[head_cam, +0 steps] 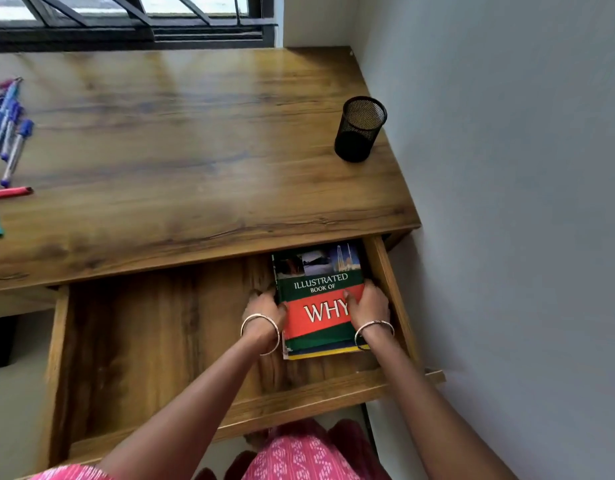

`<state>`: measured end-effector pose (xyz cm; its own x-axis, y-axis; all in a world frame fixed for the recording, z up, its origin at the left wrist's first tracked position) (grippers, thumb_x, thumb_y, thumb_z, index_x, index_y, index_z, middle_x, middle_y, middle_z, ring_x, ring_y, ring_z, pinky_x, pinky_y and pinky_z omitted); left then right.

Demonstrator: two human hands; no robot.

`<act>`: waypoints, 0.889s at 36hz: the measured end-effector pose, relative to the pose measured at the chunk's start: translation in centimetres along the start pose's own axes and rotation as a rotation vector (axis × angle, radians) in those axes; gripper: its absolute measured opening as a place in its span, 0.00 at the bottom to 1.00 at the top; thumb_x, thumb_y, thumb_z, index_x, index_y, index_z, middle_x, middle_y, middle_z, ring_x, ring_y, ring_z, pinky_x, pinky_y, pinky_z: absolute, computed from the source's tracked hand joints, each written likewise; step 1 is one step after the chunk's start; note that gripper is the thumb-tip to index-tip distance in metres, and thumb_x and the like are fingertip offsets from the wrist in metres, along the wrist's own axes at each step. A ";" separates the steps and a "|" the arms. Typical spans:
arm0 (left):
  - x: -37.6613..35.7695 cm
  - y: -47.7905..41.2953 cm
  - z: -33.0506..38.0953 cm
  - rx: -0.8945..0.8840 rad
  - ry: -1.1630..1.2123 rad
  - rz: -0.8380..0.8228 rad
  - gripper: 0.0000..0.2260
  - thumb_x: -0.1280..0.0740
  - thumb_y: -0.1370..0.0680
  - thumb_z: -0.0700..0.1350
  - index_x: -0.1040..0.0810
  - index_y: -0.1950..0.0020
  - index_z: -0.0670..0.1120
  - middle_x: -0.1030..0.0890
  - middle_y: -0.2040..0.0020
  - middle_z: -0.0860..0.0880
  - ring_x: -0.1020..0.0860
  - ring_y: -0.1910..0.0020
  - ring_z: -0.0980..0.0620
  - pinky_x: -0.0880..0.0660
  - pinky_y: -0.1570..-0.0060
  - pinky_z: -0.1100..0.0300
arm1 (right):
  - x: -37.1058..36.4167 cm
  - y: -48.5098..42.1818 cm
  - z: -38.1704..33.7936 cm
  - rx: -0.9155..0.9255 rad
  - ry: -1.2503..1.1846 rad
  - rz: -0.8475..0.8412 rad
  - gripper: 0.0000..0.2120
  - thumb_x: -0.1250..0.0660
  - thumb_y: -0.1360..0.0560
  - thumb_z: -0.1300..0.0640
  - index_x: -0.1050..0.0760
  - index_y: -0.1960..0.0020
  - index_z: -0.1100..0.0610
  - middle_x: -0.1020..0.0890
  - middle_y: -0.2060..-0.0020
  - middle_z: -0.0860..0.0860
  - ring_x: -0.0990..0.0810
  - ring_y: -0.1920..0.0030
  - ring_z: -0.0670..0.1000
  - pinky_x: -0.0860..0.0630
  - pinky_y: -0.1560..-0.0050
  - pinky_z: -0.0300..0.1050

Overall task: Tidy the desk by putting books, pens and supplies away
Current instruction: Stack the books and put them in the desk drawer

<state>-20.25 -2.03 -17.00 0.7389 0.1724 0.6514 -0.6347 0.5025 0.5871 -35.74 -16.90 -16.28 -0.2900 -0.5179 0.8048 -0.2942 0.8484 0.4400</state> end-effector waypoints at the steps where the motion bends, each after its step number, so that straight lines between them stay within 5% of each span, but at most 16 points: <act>1: 0.2 -0.1 0.0 -0.008 0.017 -0.009 0.16 0.36 0.23 0.47 0.24 0.35 0.48 0.20 0.41 0.38 0.22 0.44 0.36 0.24 0.48 0.51 | 0.2 0.4 -0.1 0.028 0.032 0.004 0.20 0.33 0.23 0.55 0.30 0.34 0.62 0.24 0.40 0.60 0.25 0.39 0.62 0.27 0.43 0.52; 4: 0.3 0.5 -0.3 0.017 0.110 -0.049 0.19 0.33 0.24 0.47 0.25 0.33 0.47 0.19 0.41 0.41 0.21 0.43 0.39 0.25 0.48 0.54 | 0.8 2.0 0.3 0.097 0.097 0.024 0.27 0.32 0.24 0.54 0.35 0.28 0.60 0.28 0.36 0.57 0.26 0.37 0.59 0.27 0.40 0.51; 7: -1.1 2.0 -1.2 0.065 0.177 -0.154 0.30 0.23 0.32 0.50 0.29 0.33 0.48 0.20 0.41 0.46 0.21 0.44 0.45 0.25 0.48 0.58 | 0.5 3.7 1.8 0.066 0.173 -0.071 0.32 0.24 0.31 0.49 0.32 0.33 0.57 0.26 0.40 0.56 0.24 0.40 0.58 0.27 0.41 0.51; 11: -3.4 4.0 -1.7 0.053 0.081 -0.216 0.47 0.17 0.44 0.53 0.37 0.30 0.48 0.27 0.36 0.44 0.25 0.39 0.44 0.25 0.41 0.51 | -1.0 5.3 4.2 -0.056 0.351 -0.229 0.59 0.18 0.41 0.46 0.50 0.23 0.62 0.33 0.31 0.58 0.28 0.33 0.59 0.27 0.36 0.53; 13: -4.0 4.5 -1.5 0.062 0.004 -0.215 0.51 0.17 0.43 0.50 0.42 0.27 0.47 0.32 0.32 0.42 0.25 0.37 0.40 0.25 0.40 0.48 | -1.3 5.7 4.4 -0.069 0.410 -0.243 0.61 0.18 0.41 0.46 0.53 0.23 0.63 0.35 0.29 0.58 0.27 0.33 0.59 0.26 0.37 0.52; 19: -4.2 4.4 -1.4 -0.027 -0.177 -0.090 0.35 0.26 0.29 0.47 0.42 0.28 0.43 0.29 0.36 0.40 0.23 0.41 0.38 0.25 0.45 0.47 | -0.7 5.6 3.0 -0.029 0.513 -0.117 0.37 0.22 0.33 0.55 0.36 0.31 0.63 0.26 0.37 0.58 0.20 0.42 0.58 0.22 0.46 0.48; 24: -4.3 3.5 -0.7 -0.068 -0.132 -0.068 0.36 0.27 0.28 0.46 0.43 0.26 0.46 0.25 0.40 0.41 0.23 0.43 0.38 0.25 0.48 0.49 | 0.6 5.4 2.0 0.019 0.597 -0.029 0.14 0.33 0.25 0.65 0.28 0.40 0.63 0.18 0.46 0.59 0.18 0.45 0.58 0.20 0.51 0.49; 29: -4.4 2.8 0.6 -0.061 -0.060 -0.047 0.27 0.38 0.20 0.48 0.43 0.24 0.44 0.25 0.40 0.37 0.23 0.42 0.35 0.26 0.42 0.46 | 1.1 5.8 1.2 0.055 0.602 -0.003 0.09 0.36 0.23 0.66 0.26 0.43 0.62 0.18 0.48 0.59 0.17 0.47 0.58 0.20 0.51 0.48; 32: -4.5 2.5 0.5 -0.068 -0.102 -0.050 0.32 0.35 0.22 0.47 0.47 0.23 0.44 0.26 0.38 0.38 0.24 0.41 0.36 0.26 0.42 0.47 | 1.0 5.9 1.1 0.053 0.544 0.003 0.08 0.37 0.22 0.64 0.26 0.44 0.62 0.18 0.48 0.58 0.18 0.47 0.58 0.20 0.50 0.49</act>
<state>-25.28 -1.99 -18.17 0.7402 0.0602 0.6696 -0.5784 0.5648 0.5886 -38.78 -12.52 -13.32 0.2176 -0.3724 0.9022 -0.3437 0.8359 0.4279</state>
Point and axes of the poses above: each hand's wrist, its own y-axis away from the middle knuckle, its own x-axis out of the back of the hand, z = x × y, the point moved 5 cm from there along -y, towards the middle knuckle
